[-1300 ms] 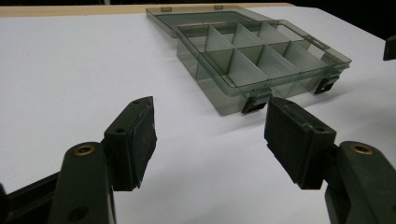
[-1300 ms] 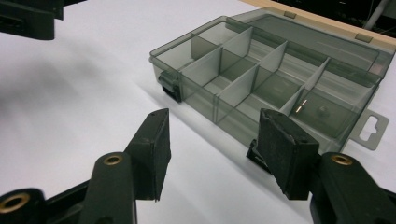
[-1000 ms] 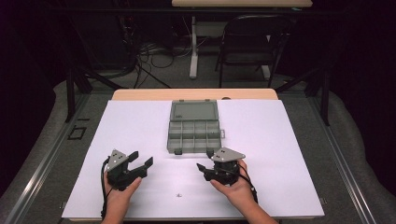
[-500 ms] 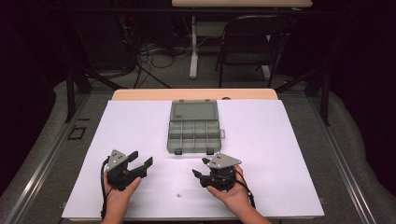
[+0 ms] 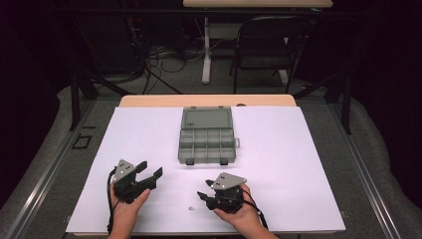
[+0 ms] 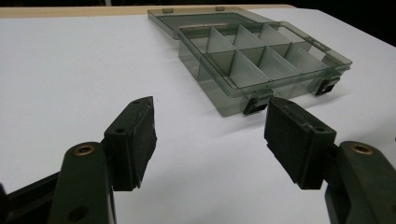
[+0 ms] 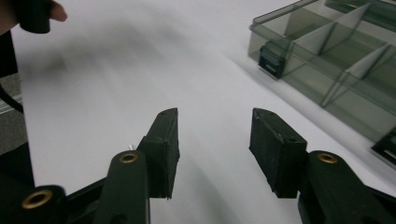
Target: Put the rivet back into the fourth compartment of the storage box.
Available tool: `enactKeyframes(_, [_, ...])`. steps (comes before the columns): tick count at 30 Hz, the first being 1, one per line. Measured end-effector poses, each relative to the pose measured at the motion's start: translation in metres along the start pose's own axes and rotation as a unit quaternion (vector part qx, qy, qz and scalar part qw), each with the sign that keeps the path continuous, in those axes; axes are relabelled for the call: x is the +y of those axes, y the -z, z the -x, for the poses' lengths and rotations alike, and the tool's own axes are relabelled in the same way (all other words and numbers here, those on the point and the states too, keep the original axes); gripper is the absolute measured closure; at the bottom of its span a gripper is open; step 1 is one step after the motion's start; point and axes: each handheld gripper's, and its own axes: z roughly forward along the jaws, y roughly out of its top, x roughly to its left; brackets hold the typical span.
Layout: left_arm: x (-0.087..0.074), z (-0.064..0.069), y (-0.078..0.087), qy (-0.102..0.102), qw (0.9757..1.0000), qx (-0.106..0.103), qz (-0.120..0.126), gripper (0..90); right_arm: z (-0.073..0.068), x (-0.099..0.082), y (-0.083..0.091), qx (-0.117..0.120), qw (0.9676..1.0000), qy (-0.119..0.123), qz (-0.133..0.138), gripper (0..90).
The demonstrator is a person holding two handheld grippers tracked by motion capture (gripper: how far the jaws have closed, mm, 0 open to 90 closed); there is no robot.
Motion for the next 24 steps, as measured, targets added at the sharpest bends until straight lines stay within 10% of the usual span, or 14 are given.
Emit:
enactKeyframes(13, [0.0,0.0,0.0,-0.001,1.0,0.0,0.0,33.9,-0.015,-0.007,-0.015,0.061,0.9973,0.02,-0.035,77.0])
enactKeyframes(24, [0.0,0.0,0.0,-0.002,1.0,0.0,-0.001,33.9,-0.018,-0.009,-0.022,0.075,0.9964,0.017,-0.036,79.8])
